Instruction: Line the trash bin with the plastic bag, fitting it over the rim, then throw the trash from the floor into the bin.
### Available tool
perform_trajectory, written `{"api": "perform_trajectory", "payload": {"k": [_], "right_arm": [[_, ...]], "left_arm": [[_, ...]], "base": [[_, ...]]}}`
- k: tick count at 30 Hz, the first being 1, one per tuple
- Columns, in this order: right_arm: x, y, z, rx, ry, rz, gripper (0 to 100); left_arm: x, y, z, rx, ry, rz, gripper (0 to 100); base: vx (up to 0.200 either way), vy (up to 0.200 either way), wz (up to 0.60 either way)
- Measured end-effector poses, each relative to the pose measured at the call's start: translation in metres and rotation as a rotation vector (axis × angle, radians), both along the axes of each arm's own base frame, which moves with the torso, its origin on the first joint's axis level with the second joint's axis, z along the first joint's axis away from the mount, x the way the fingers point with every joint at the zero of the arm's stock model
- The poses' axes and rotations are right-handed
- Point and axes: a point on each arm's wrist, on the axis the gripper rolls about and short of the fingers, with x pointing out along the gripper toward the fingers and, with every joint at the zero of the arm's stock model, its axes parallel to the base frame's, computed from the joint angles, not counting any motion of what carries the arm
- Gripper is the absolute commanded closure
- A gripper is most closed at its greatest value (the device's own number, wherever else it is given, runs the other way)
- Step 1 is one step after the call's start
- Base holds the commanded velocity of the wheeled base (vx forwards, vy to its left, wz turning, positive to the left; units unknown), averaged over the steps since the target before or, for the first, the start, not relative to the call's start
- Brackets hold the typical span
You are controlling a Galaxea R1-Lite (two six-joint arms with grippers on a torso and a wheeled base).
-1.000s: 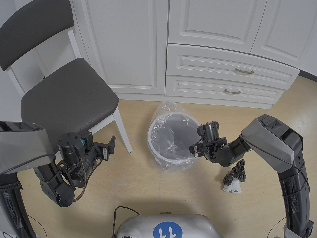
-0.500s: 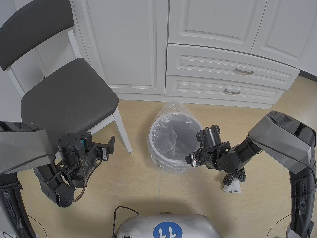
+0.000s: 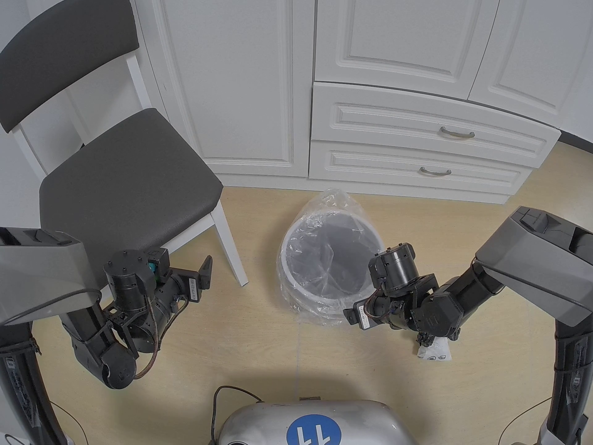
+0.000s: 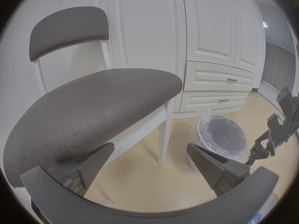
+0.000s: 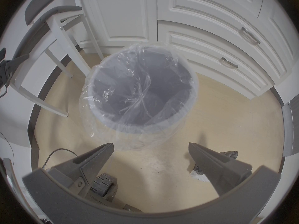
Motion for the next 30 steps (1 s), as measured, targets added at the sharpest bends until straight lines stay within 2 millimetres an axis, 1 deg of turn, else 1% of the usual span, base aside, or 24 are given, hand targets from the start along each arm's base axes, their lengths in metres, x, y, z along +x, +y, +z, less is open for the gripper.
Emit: {"api": "perform_trajectory", "payload": {"k": [3, 8, 12, 18, 22, 25, 30], "right_arm": [[0.000, 0.000, -0.002, -0.010, 0.003, 0.007, 0], [0.003, 0.000, -0.010, -0.021, 0.010, 0.010, 0], [0.012, 0.002, -0.024, -0.022, 0.015, -0.001, 0], [0.036, 0.000, -0.040, -0.005, 0.000, -0.049, 0], [0.054, -0.008, -0.052, 0.004, -0.009, -0.096, 0], [0.061, -0.014, -0.058, 0.004, -0.009, -0.115, 0], [0.076, -0.033, -0.059, 0.006, -0.023, -0.163, 0]], "left_arm": [[0.000, 0.000, 0.000, 0.000, 0.001, 0.000, 0], [-0.001, 0.000, 0.001, 0.002, 0.000, 0.015, 0], [-0.001, 0.001, 0.001, 0.003, -0.001, 0.031, 0], [0.000, 0.001, 0.001, 0.002, -0.003, 0.036, 0], [0.000, 0.000, 0.001, -0.007, -0.006, 0.038, 0], [0.001, 0.000, 0.001, -0.011, -0.007, 0.039, 0], [0.001, 0.000, 0.002, -0.011, -0.008, 0.039, 0]], "base": [[0.000, 0.000, 0.00], [0.000, 0.000, 0.00], [0.000, 0.000, 0.00], [0.000, 0.000, 0.00], [0.000, 0.000, 0.00], [0.000, 0.000, 0.00], [0.000, 0.000, 0.00]]}}
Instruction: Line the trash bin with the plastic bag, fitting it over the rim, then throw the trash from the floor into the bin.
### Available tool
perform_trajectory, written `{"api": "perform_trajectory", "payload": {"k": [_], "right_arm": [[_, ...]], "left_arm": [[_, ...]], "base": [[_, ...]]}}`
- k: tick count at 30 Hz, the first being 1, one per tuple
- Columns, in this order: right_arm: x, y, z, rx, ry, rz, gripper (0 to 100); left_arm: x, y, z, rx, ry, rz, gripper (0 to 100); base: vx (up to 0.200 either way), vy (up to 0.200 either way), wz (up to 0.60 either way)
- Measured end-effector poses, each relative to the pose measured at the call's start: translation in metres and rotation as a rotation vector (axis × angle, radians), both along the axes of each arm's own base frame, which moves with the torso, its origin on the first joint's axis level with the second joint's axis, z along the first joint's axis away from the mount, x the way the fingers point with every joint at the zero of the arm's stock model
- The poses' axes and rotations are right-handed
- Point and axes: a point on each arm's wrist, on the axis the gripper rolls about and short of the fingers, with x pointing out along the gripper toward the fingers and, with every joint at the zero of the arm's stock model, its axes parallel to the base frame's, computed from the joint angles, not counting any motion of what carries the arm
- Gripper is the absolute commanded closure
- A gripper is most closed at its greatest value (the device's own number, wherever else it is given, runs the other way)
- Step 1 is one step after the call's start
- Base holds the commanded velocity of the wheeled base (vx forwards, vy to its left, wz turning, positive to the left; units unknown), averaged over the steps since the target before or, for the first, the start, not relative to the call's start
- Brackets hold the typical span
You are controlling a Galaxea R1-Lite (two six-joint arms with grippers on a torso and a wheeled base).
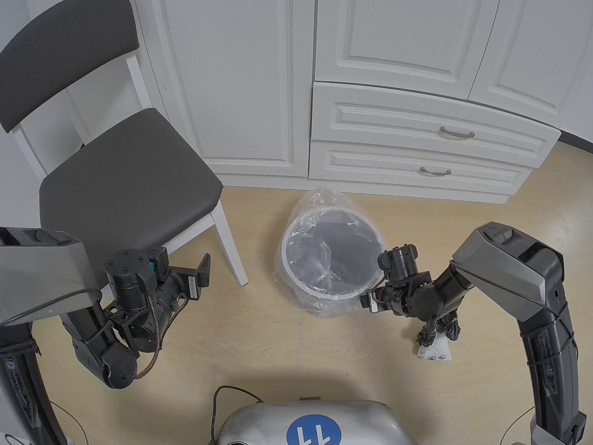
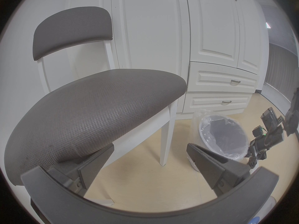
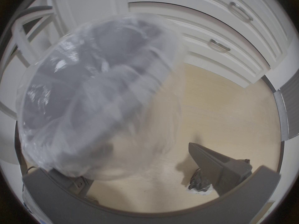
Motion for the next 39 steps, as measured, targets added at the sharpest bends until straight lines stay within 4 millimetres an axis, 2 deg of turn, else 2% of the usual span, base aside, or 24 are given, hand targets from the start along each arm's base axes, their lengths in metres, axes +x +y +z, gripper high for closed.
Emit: {"api": "perform_trajectory", "payload": {"k": [20, 24, 29, 39], "right_arm": [[0.051, -0.074, 0.020, 0.026, -0.100, -0.158, 0], [0.052, -0.080, 0.027, 0.055, -0.104, -0.141, 0], [0.044, -0.094, 0.037, 0.108, -0.074, -0.100, 0], [0.036, -0.101, 0.058, 0.253, -0.069, -0.089, 0]], "left_arm": [[-0.001, 0.001, 0.000, -0.017, 0.001, 0.002, 0], [-0.003, 0.001, 0.000, -0.018, 0.005, 0.008, 0], [-0.011, 0.003, 0.000, -0.014, 0.020, 0.011, 0], [-0.022, 0.006, 0.003, -0.063, 0.034, 0.017, 0]], "base": [[0.000, 0.000, 0.00], [0.000, 0.000, 0.00], [0.000, 0.000, 0.00], [0.000, 0.000, 0.00]]}}
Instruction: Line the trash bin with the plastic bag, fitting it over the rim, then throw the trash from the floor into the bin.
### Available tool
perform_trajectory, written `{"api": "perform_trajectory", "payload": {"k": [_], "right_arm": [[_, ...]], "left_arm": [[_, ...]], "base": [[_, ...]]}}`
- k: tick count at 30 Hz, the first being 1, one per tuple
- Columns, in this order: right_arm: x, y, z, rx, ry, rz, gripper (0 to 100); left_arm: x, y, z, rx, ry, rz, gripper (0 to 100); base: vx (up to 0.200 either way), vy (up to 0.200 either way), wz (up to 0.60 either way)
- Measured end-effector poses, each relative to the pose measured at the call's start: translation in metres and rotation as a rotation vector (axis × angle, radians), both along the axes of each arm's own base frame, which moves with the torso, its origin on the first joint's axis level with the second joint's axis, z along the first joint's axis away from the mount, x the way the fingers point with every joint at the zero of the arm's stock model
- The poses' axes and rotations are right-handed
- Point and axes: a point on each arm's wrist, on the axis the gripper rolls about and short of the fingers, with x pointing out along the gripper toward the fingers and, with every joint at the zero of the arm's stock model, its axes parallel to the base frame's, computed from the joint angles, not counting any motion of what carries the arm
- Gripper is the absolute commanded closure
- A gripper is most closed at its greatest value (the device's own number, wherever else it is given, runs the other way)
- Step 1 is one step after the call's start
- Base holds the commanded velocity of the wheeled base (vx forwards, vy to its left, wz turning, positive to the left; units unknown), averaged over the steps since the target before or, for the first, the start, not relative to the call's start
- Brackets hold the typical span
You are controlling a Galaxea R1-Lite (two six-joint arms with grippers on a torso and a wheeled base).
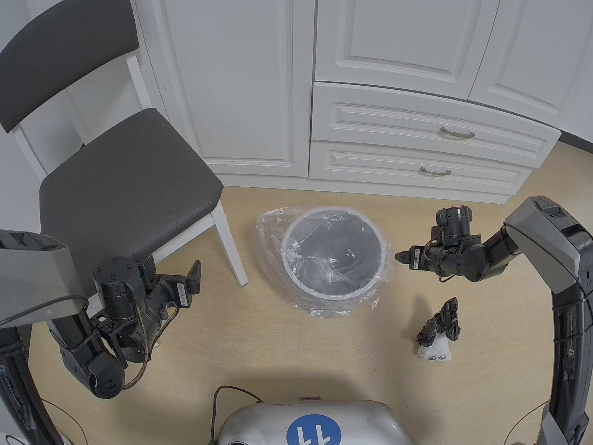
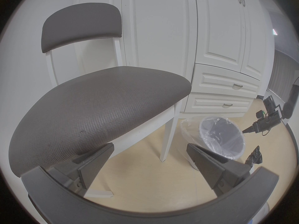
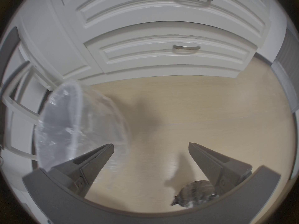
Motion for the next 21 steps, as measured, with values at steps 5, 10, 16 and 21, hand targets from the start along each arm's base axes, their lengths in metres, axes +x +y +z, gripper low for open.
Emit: {"api": "perform_trajectory", "payload": {"k": [5, 10, 16, 21], "right_arm": [[0.006, -0.001, 0.002, 0.173, 0.009, 0.017, 0], [0.017, 0.005, -0.008, 0.253, 0.018, 0.023, 0], [0.033, 0.010, -0.037, 0.261, 0.031, 0.025, 0], [0.043, 0.020, -0.061, 0.246, 0.031, 0.018, 0]], "left_arm": [[-0.003, -0.001, 0.001, -0.002, 0.001, -0.006, 0], [-0.004, -0.002, 0.002, -0.003, 0.000, -0.010, 0], [-0.006, -0.003, 0.002, -0.012, 0.000, -0.015, 0], [-0.007, -0.005, 0.005, -0.034, -0.010, -0.020, 0]], "base": [[0.000, 0.000, 0.00], [0.000, 0.000, 0.00], [0.000, 0.000, 0.00], [0.000, 0.000, 0.00]]}}
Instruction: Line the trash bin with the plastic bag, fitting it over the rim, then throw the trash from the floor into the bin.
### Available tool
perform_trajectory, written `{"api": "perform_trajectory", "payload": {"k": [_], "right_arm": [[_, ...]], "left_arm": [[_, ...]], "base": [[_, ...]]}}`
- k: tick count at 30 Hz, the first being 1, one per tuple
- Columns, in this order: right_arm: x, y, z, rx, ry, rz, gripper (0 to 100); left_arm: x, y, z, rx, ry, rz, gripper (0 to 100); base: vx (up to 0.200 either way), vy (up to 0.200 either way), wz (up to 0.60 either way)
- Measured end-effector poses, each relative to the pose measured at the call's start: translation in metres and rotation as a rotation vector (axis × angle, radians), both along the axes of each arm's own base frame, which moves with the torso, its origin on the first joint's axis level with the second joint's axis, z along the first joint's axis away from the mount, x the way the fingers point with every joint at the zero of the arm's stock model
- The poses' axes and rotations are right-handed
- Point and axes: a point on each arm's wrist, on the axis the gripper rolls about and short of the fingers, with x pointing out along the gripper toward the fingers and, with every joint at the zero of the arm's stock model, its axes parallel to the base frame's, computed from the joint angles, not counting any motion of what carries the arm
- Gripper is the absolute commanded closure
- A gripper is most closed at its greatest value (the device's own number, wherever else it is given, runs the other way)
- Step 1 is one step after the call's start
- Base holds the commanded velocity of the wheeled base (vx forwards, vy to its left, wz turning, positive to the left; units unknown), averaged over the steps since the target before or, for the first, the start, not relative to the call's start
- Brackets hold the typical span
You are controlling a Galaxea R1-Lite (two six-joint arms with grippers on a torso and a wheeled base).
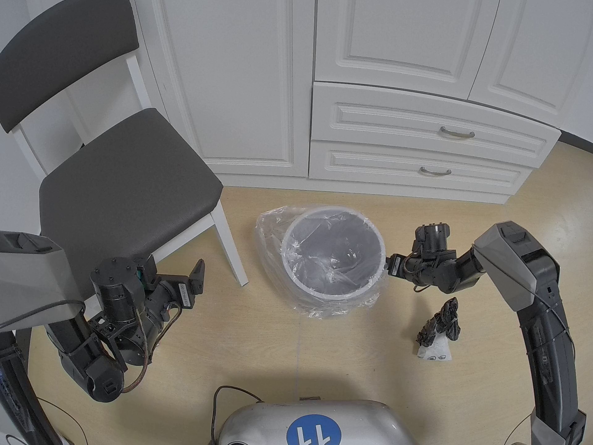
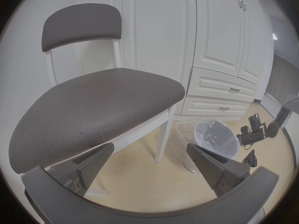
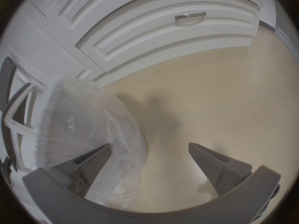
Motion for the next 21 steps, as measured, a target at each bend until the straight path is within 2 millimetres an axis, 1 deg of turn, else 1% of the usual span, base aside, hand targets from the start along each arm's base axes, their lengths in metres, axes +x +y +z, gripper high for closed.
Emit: {"api": "perform_trajectory", "payload": {"k": [2, 5, 8, 11, 16, 18, 21], "right_arm": [[0.001, 0.006, -0.009, -0.008, 0.007, 0.008, 0], [0.000, 0.008, -0.019, -0.013, 0.022, 0.014, 0], [0.001, 0.006, -0.025, -0.014, 0.028, 0.010, 0], [0.000, 0.006, -0.024, -0.012, 0.027, 0.008, 0], [-0.007, 0.003, -0.007, -0.015, 0.026, 0.008, 0], [-0.010, 0.002, 0.004, -0.018, 0.016, 0.012, 0], [-0.017, 0.000, 0.025, -0.024, 0.000, 0.016, 0]], "left_arm": [[-0.001, 0.000, 0.001, -0.010, -0.003, 0.000, 0], [-0.001, -0.001, 0.002, -0.016, -0.005, -0.002, 0], [-0.002, -0.002, 0.003, -0.017, -0.008, -0.005, 0], [-0.004, -0.006, 0.003, -0.016, -0.007, -0.021, 0], [-0.006, -0.018, -0.001, -0.010, 0.001, -0.066, 0], [-0.004, -0.025, -0.003, -0.005, 0.001, -0.085, 0], [0.005, -0.037, -0.007, 0.001, -0.011, -0.108, 0]], "base": [[0.000, 0.000, 0.00], [0.000, 0.000, 0.00], [0.000, 0.000, 0.00], [0.000, 0.000, 0.00], [0.000, 0.000, 0.00], [0.000, 0.000, 0.00], [0.000, 0.000, 0.00]]}}
